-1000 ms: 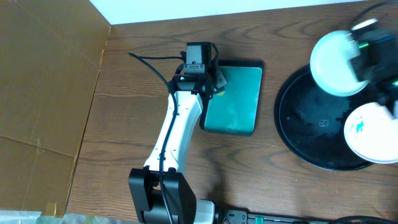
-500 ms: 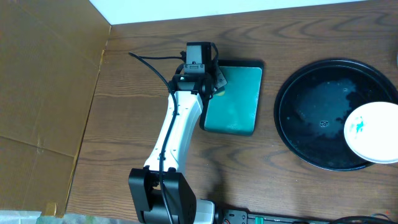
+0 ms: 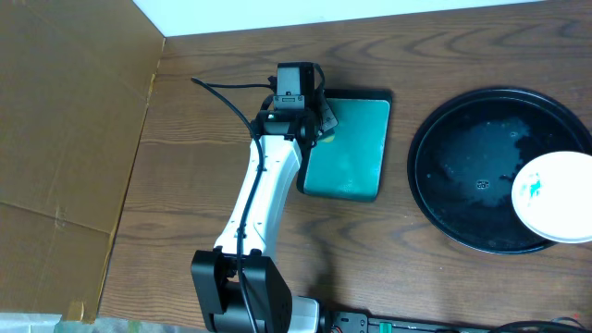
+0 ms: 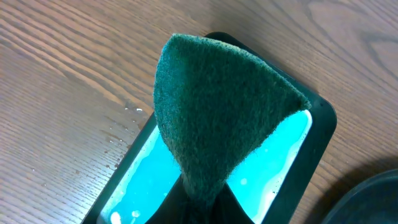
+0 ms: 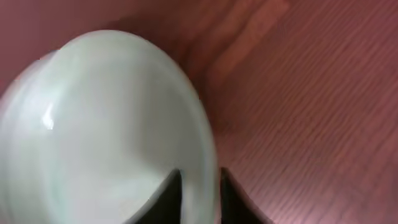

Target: Clean dirty plates on tray and stack at the side

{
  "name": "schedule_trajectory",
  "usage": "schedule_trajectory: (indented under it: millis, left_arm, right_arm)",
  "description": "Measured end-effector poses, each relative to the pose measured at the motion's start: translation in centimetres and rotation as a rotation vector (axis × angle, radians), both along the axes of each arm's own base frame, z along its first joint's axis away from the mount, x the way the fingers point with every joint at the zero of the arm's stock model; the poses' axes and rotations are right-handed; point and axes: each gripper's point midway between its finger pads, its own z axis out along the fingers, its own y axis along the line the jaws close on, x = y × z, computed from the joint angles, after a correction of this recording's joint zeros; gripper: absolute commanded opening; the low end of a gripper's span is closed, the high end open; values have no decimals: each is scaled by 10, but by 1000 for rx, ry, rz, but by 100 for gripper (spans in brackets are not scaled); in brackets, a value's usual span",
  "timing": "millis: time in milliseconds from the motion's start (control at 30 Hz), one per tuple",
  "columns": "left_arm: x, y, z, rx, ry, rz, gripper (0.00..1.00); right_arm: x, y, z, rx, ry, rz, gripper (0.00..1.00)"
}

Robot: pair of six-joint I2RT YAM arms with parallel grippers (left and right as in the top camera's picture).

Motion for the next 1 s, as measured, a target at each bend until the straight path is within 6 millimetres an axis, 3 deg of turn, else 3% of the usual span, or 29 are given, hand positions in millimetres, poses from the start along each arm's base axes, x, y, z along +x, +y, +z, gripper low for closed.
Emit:
schedule_trajectory:
  millis: [100, 300, 467, 633, 733, 800, 1000]
  left_arm:
    - [0, 0, 0, 0, 0, 0, 7]
    - [0, 0, 0, 0, 0, 0, 8]
    - [0, 0, 0, 0, 0, 0, 7]
    - [0, 0, 0, 0, 0, 0, 7]
    - [0, 0, 0, 0, 0, 1, 7]
    - [0, 0, 0, 0, 0, 1, 7]
    - [0, 0, 0, 0, 0, 0, 7]
  right_arm:
    - [0, 2, -12, 17, 18, 8, 60]
    - [-1, 17, 0, 44, 12, 89, 67]
    - [-17, 46, 46, 43, -4, 145, 72]
    - [-38, 111, 95, 57, -19, 273, 81]
    - [-52, 149, 93, 104, 52, 342, 85]
    - [-65, 168, 83, 125, 130, 366, 99]
    - [-93, 179, 71, 50, 296, 344, 99]
